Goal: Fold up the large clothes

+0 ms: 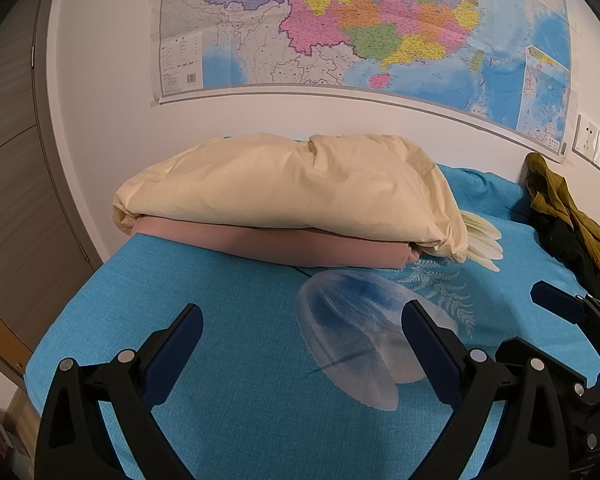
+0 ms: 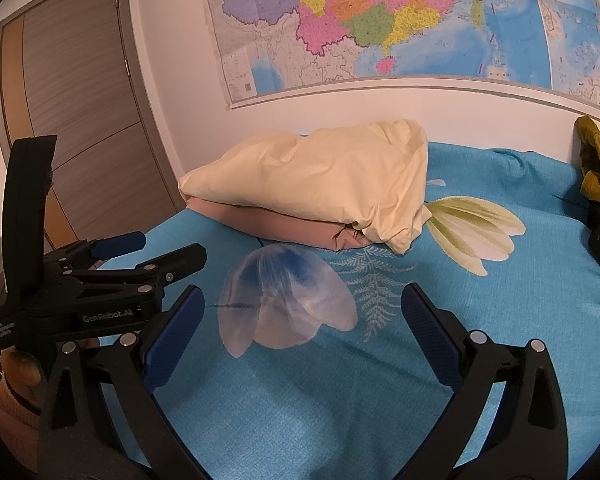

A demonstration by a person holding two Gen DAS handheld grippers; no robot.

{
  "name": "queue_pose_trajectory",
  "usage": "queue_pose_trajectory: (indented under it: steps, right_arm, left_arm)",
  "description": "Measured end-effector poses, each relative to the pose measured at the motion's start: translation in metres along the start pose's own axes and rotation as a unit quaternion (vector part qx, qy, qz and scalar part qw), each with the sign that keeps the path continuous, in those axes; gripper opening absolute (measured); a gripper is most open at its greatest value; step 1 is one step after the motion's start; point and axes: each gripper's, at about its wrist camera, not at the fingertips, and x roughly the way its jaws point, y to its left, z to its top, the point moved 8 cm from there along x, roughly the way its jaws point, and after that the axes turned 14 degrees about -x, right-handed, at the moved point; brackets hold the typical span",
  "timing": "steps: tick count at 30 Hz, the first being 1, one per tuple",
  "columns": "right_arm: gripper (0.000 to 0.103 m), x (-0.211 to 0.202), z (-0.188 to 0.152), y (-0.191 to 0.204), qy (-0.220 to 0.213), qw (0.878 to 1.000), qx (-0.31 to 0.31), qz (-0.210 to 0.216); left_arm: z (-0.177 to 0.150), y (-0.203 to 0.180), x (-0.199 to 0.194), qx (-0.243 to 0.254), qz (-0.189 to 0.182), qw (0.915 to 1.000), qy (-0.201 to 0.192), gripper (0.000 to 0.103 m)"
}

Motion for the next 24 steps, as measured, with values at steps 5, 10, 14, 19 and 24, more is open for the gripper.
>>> queue_pose_trajectory:
  steps: [5,10,14,19,24]
  right_arm:
    - [0.097,0.0001,0.0013,-0.0002,0.0,1.0,0.0,0.001]
    - [0.097,-0.0004,0.0025,0.0006,-0.001,1.0,0.0,0.0]
    - [0.097,-0.0003,0.0024,0.0007,-0.001,1.0,0.0,-0.001]
    - [0.097,0.0,0.0023,0.0002,-0.001,1.0,0.0,0.0]
    - [0.097,0.0005,0.0015,-0.0002,0.0,1.0,0.001,0.001]
  left_arm:
    - [0.0005,0.0001,0.0,0.0,0.0,1.0,0.0,0.096]
    - [0.0005,-0.0001,0.0001,0.0,0.0,1.0,0.0,0.096]
    - [0.0001,-0.0004,-0.0002,0.001,0.0,1.0,-0.001,0.096]
    - [0.0002,-0.0005,0.0011,0.001,0.0,1.0,0.001,0.096]
    - [0.0007,-0.0015,0.001,0.001,0.001,1.0,0.001,0.096]
